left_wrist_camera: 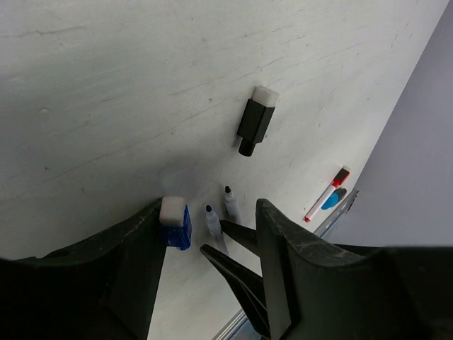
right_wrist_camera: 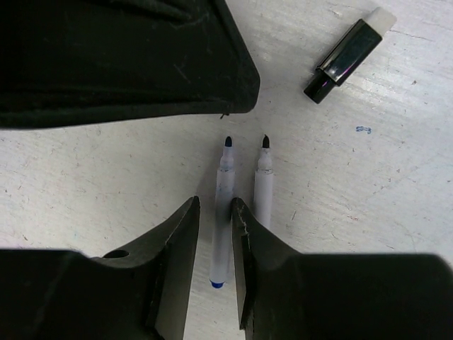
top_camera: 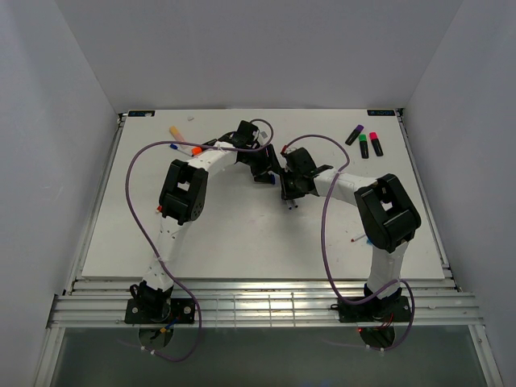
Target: Open the pen caps
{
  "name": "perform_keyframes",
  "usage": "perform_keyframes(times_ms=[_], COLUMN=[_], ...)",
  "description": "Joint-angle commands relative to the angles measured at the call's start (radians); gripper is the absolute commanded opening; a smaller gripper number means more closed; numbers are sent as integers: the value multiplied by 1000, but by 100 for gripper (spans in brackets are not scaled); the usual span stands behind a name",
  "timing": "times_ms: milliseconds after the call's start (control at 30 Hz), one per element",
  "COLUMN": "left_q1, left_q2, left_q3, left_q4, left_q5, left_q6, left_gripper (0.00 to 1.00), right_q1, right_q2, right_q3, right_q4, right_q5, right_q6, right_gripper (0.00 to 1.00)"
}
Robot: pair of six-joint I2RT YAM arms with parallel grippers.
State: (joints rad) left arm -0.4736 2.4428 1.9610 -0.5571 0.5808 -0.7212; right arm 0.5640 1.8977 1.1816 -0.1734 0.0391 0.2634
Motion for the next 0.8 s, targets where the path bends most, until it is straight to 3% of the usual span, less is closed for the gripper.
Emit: perform_keyframes(times_ms=[0, 333, 767], left_q1=[-7, -7, 0], left_q2=[-18, 35, 21], left_q3=[-11, 24, 10], left_q4=[-101, -107, -95], left_q5=[-81, -19, -24], left_q6=[-10, -35, -27], left_gripper=[63, 63, 64], right_q1=[-3, -3, -3], right_q2=[5, -37, -135], right_q3=[-25, -25, -48], right_q4=[-11, 6, 28], right_q5=[-7, -28, 13], right_q6=[23, 48, 76], right_gripper=[32, 40, 41])
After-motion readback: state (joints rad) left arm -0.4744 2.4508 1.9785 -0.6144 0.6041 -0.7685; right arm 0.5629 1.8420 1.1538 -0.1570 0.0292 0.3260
